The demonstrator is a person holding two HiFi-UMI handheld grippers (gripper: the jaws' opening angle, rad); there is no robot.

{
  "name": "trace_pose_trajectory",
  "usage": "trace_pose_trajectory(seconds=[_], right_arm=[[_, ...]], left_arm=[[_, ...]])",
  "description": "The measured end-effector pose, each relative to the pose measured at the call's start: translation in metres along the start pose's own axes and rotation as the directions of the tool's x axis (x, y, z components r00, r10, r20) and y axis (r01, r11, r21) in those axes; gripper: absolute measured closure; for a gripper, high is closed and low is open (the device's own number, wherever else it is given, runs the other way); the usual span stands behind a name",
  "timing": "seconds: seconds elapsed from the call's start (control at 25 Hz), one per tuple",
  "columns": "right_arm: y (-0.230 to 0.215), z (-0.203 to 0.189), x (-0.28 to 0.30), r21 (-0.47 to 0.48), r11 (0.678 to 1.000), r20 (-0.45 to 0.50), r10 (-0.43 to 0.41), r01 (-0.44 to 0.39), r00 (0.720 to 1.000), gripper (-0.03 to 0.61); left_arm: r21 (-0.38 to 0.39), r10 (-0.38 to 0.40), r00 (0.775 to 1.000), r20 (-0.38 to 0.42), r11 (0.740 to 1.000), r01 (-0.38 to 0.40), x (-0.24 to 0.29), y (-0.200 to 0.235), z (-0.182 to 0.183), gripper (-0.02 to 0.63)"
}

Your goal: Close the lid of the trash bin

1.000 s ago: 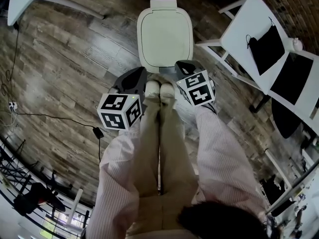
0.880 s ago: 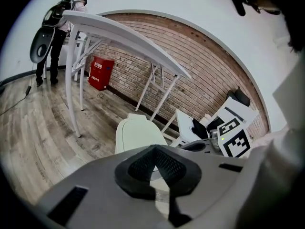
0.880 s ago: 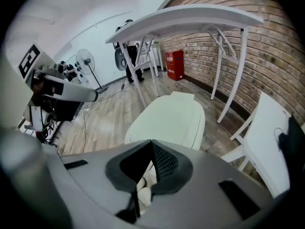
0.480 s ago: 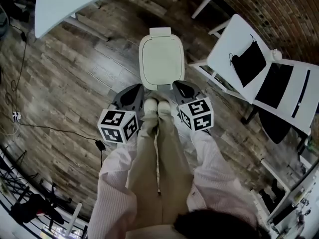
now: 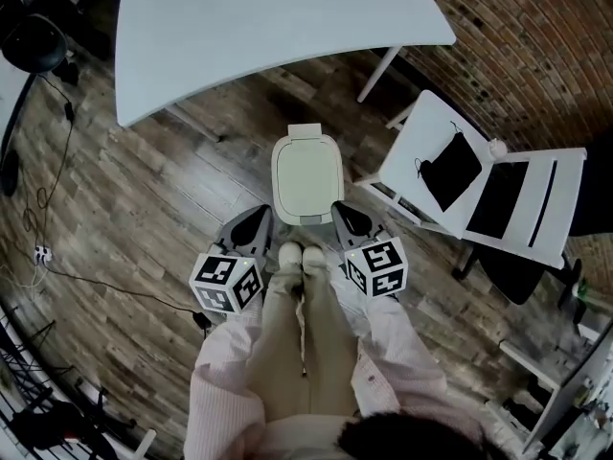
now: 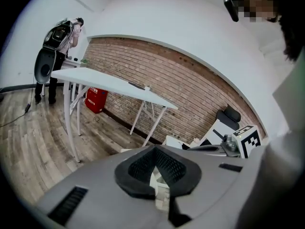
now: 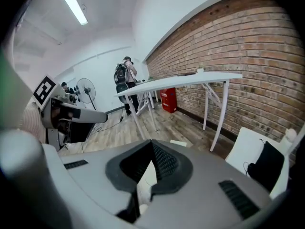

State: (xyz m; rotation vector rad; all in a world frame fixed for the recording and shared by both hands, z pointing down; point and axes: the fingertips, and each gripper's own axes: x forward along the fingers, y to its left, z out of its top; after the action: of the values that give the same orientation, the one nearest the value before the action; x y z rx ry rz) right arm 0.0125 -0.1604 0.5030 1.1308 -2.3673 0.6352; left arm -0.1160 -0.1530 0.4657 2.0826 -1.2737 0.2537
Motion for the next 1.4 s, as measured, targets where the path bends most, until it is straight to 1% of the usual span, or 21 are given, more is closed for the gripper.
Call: trace_pose_trajectory(seconds=[0.24, 0.36, 0.56, 0.8, 0.96, 1.12, 1.2, 1.28, 1.4], right_arm=[[0.003, 0.049, -0.032, -0.004, 1.0, 0.085, -0.007, 0.008, 0.996, 0.574], [0.006, 0.072, -0.049, -0.016, 1.0, 0.133, -0.009, 0.011, 0.991, 0.574], [0.009, 0.113, -0.073, -0.03, 0.999, 0.219, -0.011, 0.018, 0.976, 0.575], [0.012, 0.159, -0.1, -0.043, 0.999, 0.317, -0.015, 0.03, 0.948, 0.574], [0.014, 0.18, -0.118, -0.034, 0.999, 0.377, -0.023, 0.039, 0.926, 0.574], [0.014, 0.198, -0.13, -0.05, 0.997, 0.416, -0.026, 0.052, 0.909, 0.574], [0.013, 0.206, -0.137, -0.04, 0.998, 0.442, -0.033, 0.056, 0.897, 0.574], [0.011, 0.214, -0.144, -0.019, 0.998, 0.472, -0.038, 0.053, 0.881, 0.574], [0.005, 0.221, -0.156, -0.024, 0.998, 0.499, -0.043, 0.064, 0.865, 0.574]], left_arm=[[0.03, -0.008, 0.996, 0.087, 1.0, 0.005, -0.025, -0.019, 0.049, 0.621], [0.044, -0.01, 0.99, 0.142, 0.999, 0.003, -0.04, -0.029, 0.072, 0.621], [0.09, -0.03, 0.977, 0.212, 0.996, 0.011, -0.06, -0.047, 0.11, 0.621], [0.149, -0.053, 0.961, 0.271, 0.989, 0.012, -0.08, -0.065, 0.145, 0.621], [0.179, -0.064, 0.952, 0.298, 0.984, 0.01, -0.092, -0.074, 0.16, 0.621], [0.202, -0.068, 0.941, 0.331, 0.979, 0.0, -0.103, -0.078, 0.176, 0.621], [0.212, -0.071, 0.936, 0.346, 0.977, -0.004, -0.107, -0.079, 0.183, 0.621], [0.237, -0.077, 0.931, 0.357, 0.971, -0.011, -0.112, -0.081, 0.19, 0.621], [0.291, -0.089, 0.925, 0.369, 0.956, -0.024, -0.118, -0.087, 0.198, 0.621]])
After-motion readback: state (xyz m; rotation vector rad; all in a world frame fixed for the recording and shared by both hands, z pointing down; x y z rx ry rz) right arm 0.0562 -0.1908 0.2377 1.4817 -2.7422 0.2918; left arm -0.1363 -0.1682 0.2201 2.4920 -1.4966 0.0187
